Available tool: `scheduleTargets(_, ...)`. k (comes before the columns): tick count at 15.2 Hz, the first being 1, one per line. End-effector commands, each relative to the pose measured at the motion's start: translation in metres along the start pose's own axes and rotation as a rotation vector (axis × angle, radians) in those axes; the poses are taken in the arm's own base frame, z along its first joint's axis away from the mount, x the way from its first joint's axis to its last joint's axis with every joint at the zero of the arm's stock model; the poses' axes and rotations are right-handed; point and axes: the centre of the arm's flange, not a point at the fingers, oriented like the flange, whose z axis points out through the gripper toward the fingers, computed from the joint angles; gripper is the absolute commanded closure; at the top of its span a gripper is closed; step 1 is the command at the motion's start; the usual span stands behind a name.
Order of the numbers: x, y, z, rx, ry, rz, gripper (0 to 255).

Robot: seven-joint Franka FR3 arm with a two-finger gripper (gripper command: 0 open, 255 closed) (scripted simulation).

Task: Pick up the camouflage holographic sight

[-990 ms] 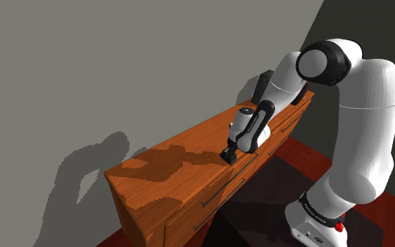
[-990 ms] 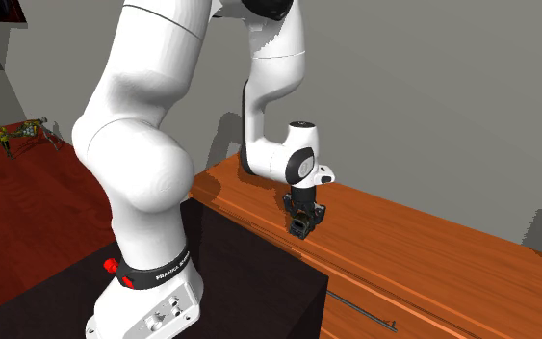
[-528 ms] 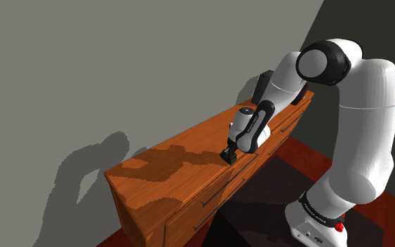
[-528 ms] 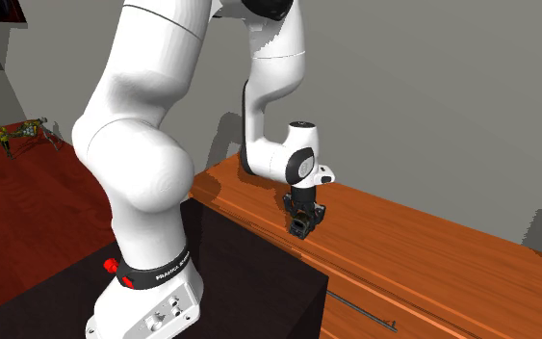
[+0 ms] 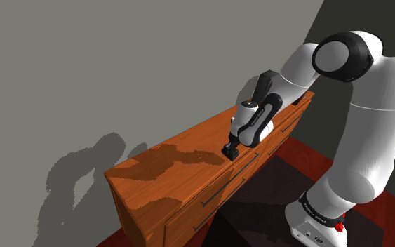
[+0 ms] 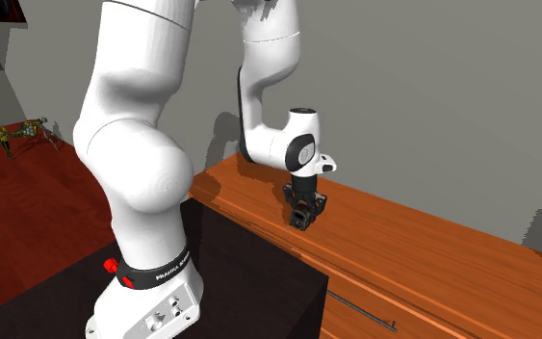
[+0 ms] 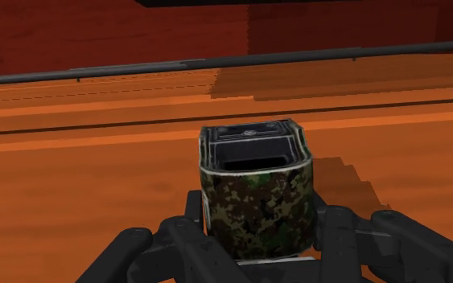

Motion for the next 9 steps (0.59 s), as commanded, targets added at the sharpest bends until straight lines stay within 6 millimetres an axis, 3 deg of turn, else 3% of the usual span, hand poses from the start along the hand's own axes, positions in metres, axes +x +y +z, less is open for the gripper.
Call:
scheduleTargets(1,0.000,0.001,-0.011,0.000,0.000,0.000,255)
scheduleTargets(7,0.001,0.003,-0.043,0.000,0.000,0.000,255)
scheduleTargets(9,0.001,0.003,-0.044,0.000,0.000,0.000,255)
